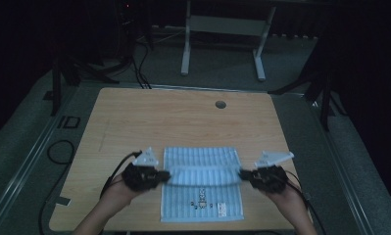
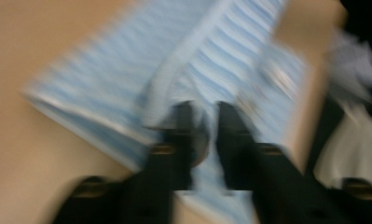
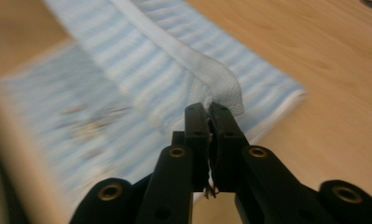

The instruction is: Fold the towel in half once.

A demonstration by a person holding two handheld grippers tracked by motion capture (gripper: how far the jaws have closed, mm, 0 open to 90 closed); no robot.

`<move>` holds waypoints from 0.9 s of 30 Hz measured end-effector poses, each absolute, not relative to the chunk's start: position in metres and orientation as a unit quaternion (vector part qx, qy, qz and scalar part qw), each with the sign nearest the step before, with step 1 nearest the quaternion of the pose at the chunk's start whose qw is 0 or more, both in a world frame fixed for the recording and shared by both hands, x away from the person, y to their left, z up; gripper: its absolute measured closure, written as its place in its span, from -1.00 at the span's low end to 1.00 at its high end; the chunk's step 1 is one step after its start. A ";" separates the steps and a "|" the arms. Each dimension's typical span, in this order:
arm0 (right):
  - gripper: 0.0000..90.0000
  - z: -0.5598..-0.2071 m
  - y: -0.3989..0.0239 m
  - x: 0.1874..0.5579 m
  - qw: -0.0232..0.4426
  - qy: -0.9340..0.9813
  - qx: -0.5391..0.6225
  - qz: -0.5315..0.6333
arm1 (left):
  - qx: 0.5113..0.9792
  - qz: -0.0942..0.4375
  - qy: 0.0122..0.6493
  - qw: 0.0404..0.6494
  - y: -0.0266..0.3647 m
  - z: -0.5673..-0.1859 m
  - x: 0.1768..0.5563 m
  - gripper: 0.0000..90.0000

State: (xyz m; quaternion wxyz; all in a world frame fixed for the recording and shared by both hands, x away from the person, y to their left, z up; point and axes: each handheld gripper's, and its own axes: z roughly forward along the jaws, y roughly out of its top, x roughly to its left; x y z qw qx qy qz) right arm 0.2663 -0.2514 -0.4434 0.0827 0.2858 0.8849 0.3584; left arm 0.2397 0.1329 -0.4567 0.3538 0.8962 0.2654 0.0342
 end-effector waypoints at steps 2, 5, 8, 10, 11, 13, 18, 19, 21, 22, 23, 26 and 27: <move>0.47 -0.452 -0.262 0.240 0.085 0.885 0.295 0.350 | 0.905 0.015 0.262 0.335 0.133 -0.467 0.224 0.19; 0.34 -0.465 -0.272 0.228 0.074 0.883 0.322 0.333 | 0.906 -0.003 0.270 0.326 0.135 -0.483 0.221 -0.03; 0.30 -0.475 -0.273 0.232 0.053 0.877 0.337 0.337 | 0.897 -0.010 0.291 0.332 0.135 -0.495 0.230 -0.03; 0.27 -0.482 -0.268 0.239 0.050 0.880 0.338 0.331 | 0.895 -0.006 0.297 0.334 0.133 -0.500 0.238 -0.03; 0.27 -0.487 -0.266 0.243 0.044 0.879 0.341 0.330 | 0.893 -0.009 0.302 0.333 0.131 -0.503 0.243 -0.03; 0.27 -0.497 -0.260 0.254 0.034 0.884 0.342 0.316 | 0.897 -0.012 0.300 0.324 0.126 -0.509 0.251 0.01; 0.26 -0.517 -0.248 0.278 0.017 0.892 0.345 0.292 | 0.912 -0.024 0.291 0.287 0.112 -0.527 0.261 0.07; 0.27 -0.519 -0.246 0.280 0.010 0.893 0.345 0.289 | 0.915 -0.028 0.287 0.283 0.109 -0.530 0.261 0.11; 0.41 -0.524 -0.242 0.282 -0.003 0.899 0.335 0.281 | 0.917 -0.023 0.279 0.283 0.107 -0.534 0.259 0.12; 0.48 -0.526 -0.240 0.283 -0.010 0.903 0.330 0.276 | 0.917 -0.020 0.280 0.281 0.107 -0.534 0.260 0.16; 0.60 -0.528 -0.238 0.283 -0.015 0.906 0.327 0.269 | 0.919 -0.009 0.280 0.278 0.107 -0.533 0.259 0.27; 0.82 -0.525 -0.238 0.284 -0.018 0.907 0.320 0.272 | 0.920 -0.003 0.276 0.278 0.106 -0.531 0.259 0.69; 0.84 -0.522 -0.238 0.283 -0.012 0.908 0.317 0.275 | 0.919 0.004 0.278 0.281 0.106 -0.529 0.259 0.76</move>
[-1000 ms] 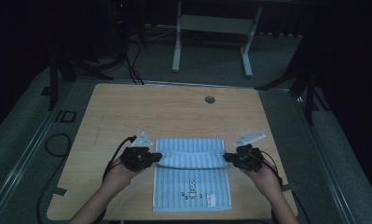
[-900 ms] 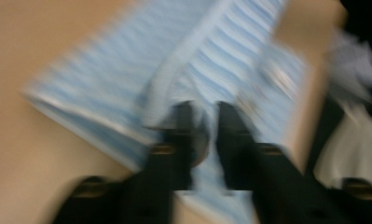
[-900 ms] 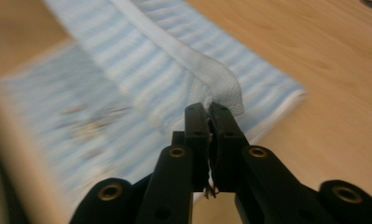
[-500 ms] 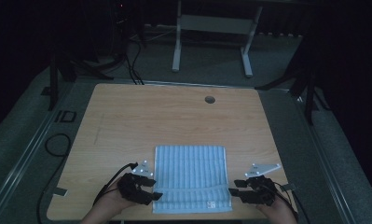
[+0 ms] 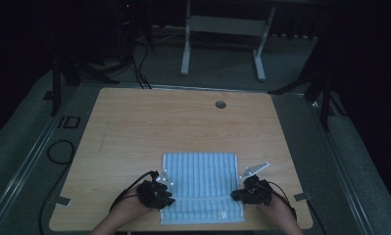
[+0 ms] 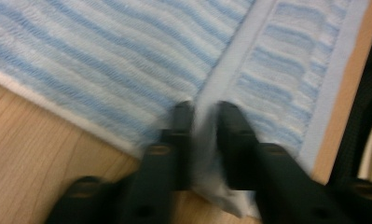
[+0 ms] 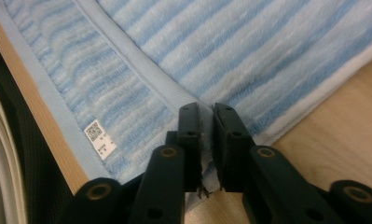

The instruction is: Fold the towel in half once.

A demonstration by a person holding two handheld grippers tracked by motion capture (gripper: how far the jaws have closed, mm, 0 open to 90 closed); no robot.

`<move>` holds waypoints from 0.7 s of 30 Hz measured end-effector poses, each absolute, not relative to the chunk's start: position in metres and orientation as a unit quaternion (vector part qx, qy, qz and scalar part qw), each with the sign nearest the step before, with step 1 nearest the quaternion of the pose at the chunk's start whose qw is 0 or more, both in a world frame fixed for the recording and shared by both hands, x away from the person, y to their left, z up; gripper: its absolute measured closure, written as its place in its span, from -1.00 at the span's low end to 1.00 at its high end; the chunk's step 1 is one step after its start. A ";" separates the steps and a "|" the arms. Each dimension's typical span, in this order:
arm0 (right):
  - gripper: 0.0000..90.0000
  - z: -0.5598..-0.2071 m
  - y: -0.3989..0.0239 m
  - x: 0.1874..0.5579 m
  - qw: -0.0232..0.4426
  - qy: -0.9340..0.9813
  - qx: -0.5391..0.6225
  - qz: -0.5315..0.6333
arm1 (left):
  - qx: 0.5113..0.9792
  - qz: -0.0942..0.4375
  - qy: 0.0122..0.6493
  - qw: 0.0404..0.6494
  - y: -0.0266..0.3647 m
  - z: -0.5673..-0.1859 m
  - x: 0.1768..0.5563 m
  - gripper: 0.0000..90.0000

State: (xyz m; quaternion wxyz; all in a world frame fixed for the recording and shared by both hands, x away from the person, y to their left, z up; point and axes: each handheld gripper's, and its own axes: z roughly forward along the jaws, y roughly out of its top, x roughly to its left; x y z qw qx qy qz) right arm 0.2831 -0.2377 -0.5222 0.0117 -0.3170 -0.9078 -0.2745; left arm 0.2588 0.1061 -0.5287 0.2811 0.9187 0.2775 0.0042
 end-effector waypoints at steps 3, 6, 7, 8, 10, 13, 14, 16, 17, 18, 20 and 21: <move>0.85 -0.511 -0.240 0.281 0.002 -0.904 -0.316 -0.290 | 0.913 0.013 0.282 0.295 0.108 -0.520 0.258 0.84; 0.85 -0.497 -0.242 0.273 -0.009 -0.900 -0.309 -0.308 | 0.907 0.013 0.282 0.311 0.111 -0.511 0.256 0.84; 0.85 -0.497 -0.242 0.273 -0.009 -0.900 -0.309 -0.308 | 0.906 0.015 0.281 0.316 0.113 -0.506 0.253 0.84; 0.85 -0.491 -0.243 0.269 -0.013 -0.899 -0.305 -0.316 | 0.905 0.001 0.274 0.326 0.116 -0.501 0.249 0.83; 0.84 -0.478 -0.249 0.251 -0.021 -0.895 -0.292 -0.336 | 0.906 -0.011 0.259 0.335 0.119 -0.493 0.238 0.73; 0.73 -0.474 -0.258 0.235 -0.002 -0.890 -0.289 -0.352 | 0.903 -0.027 0.254 0.345 0.122 -0.488 0.225 0.40; 0.64 -0.475 -0.260 0.231 0.004 -0.889 -0.292 -0.352 | 0.903 -0.043 0.245 0.350 0.123 -0.486 0.221 0.40; 0.58 -0.478 -0.264 0.226 0.010 -0.890 -0.297 -0.346 | 0.908 -0.031 0.238 0.343 0.122 -0.482 0.215 0.38; 0.57 -0.479 -0.266 0.226 0.010 -0.888 -0.305 -0.345 | 0.911 -0.027 0.236 0.337 0.121 -0.481 0.214 0.31; 0.57 -0.479 -0.266 0.226 0.010 -0.888 -0.305 -0.345 | 0.911 -0.027 0.236 0.337 0.121 -0.481 0.214 0.32; 0.54 -0.484 -0.268 0.227 0.025 -0.893 -0.303 -0.333 | 0.912 -0.035 0.229 0.338 0.120 -0.480 0.214 0.32; 0.50 -0.485 -0.267 0.227 0.019 -0.895 -0.304 -0.326 | 0.914 -0.029 0.231 0.332 0.119 -0.481 0.215 0.32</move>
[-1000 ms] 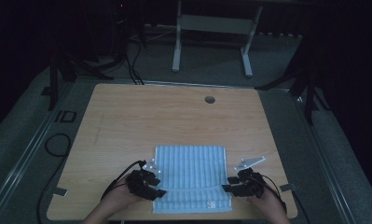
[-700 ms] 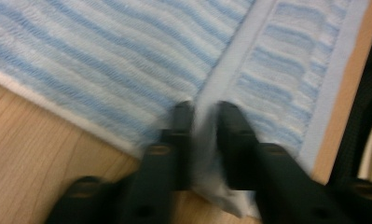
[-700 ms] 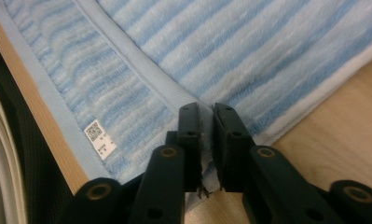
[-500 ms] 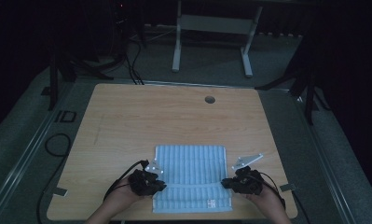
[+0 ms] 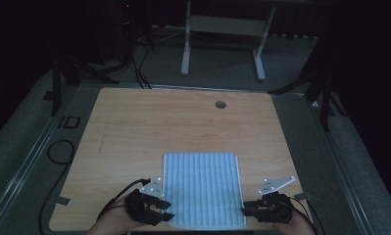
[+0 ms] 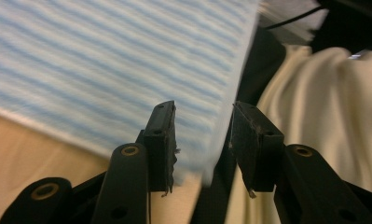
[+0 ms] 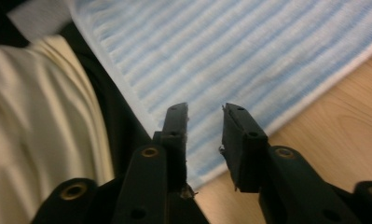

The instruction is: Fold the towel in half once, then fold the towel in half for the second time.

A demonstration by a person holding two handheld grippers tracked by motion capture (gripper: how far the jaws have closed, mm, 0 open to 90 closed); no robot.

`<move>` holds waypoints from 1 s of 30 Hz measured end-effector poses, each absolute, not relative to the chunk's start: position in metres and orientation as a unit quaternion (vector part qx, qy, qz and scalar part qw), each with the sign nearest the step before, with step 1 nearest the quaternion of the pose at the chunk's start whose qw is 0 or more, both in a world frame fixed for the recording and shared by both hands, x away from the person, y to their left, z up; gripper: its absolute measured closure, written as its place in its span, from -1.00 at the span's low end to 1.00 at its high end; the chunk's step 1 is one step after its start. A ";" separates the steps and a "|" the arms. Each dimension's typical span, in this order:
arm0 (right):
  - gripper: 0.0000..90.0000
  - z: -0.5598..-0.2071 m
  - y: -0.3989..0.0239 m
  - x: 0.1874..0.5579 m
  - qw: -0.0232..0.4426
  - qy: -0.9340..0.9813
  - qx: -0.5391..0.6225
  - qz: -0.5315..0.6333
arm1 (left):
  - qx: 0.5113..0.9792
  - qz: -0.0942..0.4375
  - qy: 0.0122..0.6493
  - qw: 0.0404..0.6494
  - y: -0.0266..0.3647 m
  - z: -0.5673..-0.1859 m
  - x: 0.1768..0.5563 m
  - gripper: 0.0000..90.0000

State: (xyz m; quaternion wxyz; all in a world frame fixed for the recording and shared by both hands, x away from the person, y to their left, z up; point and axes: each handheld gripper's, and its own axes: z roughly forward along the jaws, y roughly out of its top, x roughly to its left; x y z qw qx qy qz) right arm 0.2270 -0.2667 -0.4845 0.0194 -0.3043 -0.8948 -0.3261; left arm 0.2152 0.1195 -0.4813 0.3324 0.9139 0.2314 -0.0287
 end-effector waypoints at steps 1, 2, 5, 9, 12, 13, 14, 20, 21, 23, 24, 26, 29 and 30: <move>0.47 -0.485 -0.266 0.228 0.017 -0.895 -0.308 -0.322 | 0.914 -0.026 0.235 0.330 0.120 -0.483 0.218 0.32; 0.47 -0.485 -0.266 0.228 0.017 -0.895 -0.308 -0.322 | 0.914 -0.026 0.235 0.330 0.120 -0.483 0.218 0.24; 0.35 -0.487 -0.265 0.238 0.002 -0.892 -0.317 -0.322 | 0.912 -0.019 0.257 0.320 0.121 -0.489 0.229 0.12; 0.33 -0.487 -0.263 0.257 -0.020 -0.894 -0.318 -0.315 | 0.909 -0.010 0.274 0.315 0.125 -0.497 0.246 0.09; 0.30 -0.486 -0.260 0.270 -0.033 -0.896 -0.317 -0.308 | 0.905 -0.003 0.295 0.306 0.130 -0.503 0.259 0.09; 0.30 -0.485 -0.258 0.274 -0.038 -0.897 -0.315 -0.307 | 0.904 -0.004 0.301 0.304 0.131 -0.506 0.262 0.09; 0.30 -0.484 -0.256 0.277 -0.038 -0.897 -0.315 -0.307 | 0.904 -0.004 0.301 0.304 0.131 -0.506 0.262 0.09; 0.21 -0.476 -0.250 0.296 -0.055 -0.902 -0.304 -0.303 | 0.894 0.007 0.328 0.306 0.140 -0.504 0.287 0.00; 0.21 -0.474 -0.251 0.301 -0.058 -0.900 -0.305 -0.304 | 0.894 0.011 0.329 0.305 0.141 -0.503 0.290 -0.05; 0.28 -0.472 -0.252 0.308 -0.061 -0.900 -0.301 -0.309 | 0.892 0.014 0.334 0.304 0.142 -0.499 0.299 -0.07; 0.28 -0.471 -0.252 0.313 -0.061 -0.900 -0.301 -0.310 | 0.892 0.018 0.337 0.300 0.142 -0.498 0.303 -0.10; 0.29 -0.469 -0.252 0.321 -0.071 -0.901 -0.300 -0.305 | 0.892 0.021 0.340 0.296 0.143 -0.496 0.308 -0.10; 0.29 -0.469 -0.251 0.339 -0.076 -0.902 -0.308 -0.294 | 0.890 0.039 0.351 0.288 0.143 -0.494 0.324 -0.10; 0.28 -0.469 -0.251 0.343 -0.077 -0.902 -0.311 -0.290 | 0.890 0.043 0.353 0.286 0.143 -0.495 0.328 -0.10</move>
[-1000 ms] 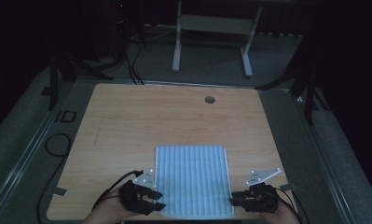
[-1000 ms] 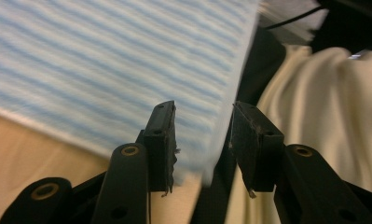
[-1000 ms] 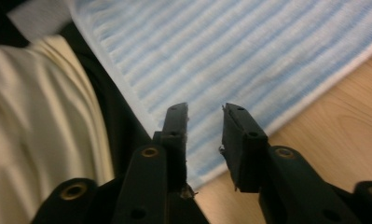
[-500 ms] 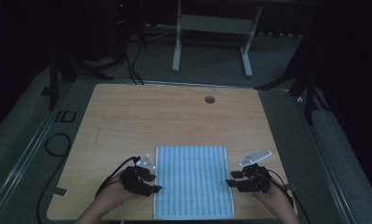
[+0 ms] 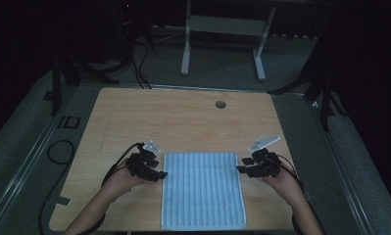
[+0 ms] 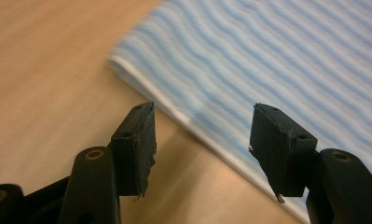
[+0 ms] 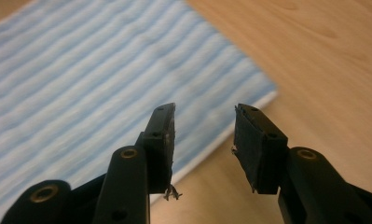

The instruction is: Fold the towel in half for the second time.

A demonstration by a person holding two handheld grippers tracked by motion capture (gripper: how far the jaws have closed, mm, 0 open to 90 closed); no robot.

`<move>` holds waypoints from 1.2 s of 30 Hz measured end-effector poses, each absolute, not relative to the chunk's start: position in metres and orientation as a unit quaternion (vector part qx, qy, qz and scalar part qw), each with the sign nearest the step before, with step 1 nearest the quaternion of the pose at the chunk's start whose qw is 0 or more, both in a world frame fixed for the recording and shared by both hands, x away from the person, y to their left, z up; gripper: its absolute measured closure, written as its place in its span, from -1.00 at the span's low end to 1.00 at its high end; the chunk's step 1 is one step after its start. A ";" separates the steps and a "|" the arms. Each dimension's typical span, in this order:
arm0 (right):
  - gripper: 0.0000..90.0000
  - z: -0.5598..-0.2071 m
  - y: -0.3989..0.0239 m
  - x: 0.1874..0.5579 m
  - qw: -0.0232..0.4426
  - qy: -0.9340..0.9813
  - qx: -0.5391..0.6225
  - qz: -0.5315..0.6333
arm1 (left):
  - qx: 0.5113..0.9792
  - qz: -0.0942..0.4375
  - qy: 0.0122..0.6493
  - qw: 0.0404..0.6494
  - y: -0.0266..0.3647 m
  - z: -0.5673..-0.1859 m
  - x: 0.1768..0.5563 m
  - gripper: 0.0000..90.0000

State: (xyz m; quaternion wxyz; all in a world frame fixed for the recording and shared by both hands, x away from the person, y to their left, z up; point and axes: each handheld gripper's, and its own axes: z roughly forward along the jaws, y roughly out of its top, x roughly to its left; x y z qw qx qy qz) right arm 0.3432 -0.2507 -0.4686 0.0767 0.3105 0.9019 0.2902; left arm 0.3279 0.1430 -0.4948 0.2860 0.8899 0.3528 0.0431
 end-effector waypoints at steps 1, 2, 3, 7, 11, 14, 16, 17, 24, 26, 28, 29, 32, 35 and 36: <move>0.27 -0.469 -0.251 0.349 0.078 0.902 0.313 0.287 | 0.888 0.044 0.356 0.287 0.143 -0.496 0.332 -0.10; 0.26 -0.469 -0.250 0.356 0.078 0.902 0.319 0.281 | 0.887 0.041 0.360 0.286 0.144 -0.497 0.336 -0.10; 0.25 -0.470 -0.249 0.362 0.081 0.903 0.321 0.273 | 0.886 0.042 0.363 0.286 0.144 -0.499 0.340 -0.10; 0.19 -0.473 -0.245 0.385 0.083 0.908 0.333 0.240 | 0.884 0.037 0.367 0.289 0.147 -0.504 0.356 -0.10; 0.16 -0.480 -0.239 0.405 0.078 0.912 0.341 0.213 | 0.880 0.033 0.373 0.290 0.146 -0.505 0.371 -0.10; 0.16 -0.484 -0.236 0.416 0.067 0.912 0.348 0.205 | 0.884 0.039 0.372 0.282 0.141 -0.505 0.381 -0.10; 0.16 -0.486 -0.235 0.419 0.065 0.913 0.349 0.203 | 0.884 0.037 0.372 0.281 0.138 -0.505 0.384 -0.10; 0.16 -0.489 -0.232 0.426 0.057 0.913 0.353 0.197 | 0.887 0.034 0.366 0.278 0.134 -0.507 0.389 -0.10; 0.20 -0.507 -0.227 0.440 0.037 0.915 0.366 0.169 | 0.895 0.029 0.364 0.256 0.125 -0.521 0.402 0.01; 0.26 -0.513 -0.225 0.442 0.021 0.917 0.366 0.159 | 0.897 0.031 0.366 0.245 0.124 -0.525 0.404 0.13; 0.31 -0.516 -0.223 0.442 0.019 0.919 0.363 0.155 | 0.897 0.034 0.369 0.241 0.124 -0.527 0.405 0.17; 0.33 -0.518 -0.221 0.441 0.015 0.920 0.361 0.152 | 0.896 0.032 0.371 0.241 0.125 -0.528 0.405 0.21; 0.54 -0.519 -0.217 0.442 0.006 0.924 0.353 0.150 | 0.900 0.022 0.362 0.242 0.123 -0.530 0.405 0.45; 0.80 -0.519 -0.213 0.440 0.004 0.928 0.344 0.144 | 0.900 0.024 0.363 0.240 0.121 -0.530 0.404 0.68; 0.80 -0.519 -0.213 0.440 0.004 0.928 0.344 0.144 | 0.900 0.020 0.364 0.240 0.121 -0.530 0.404 0.68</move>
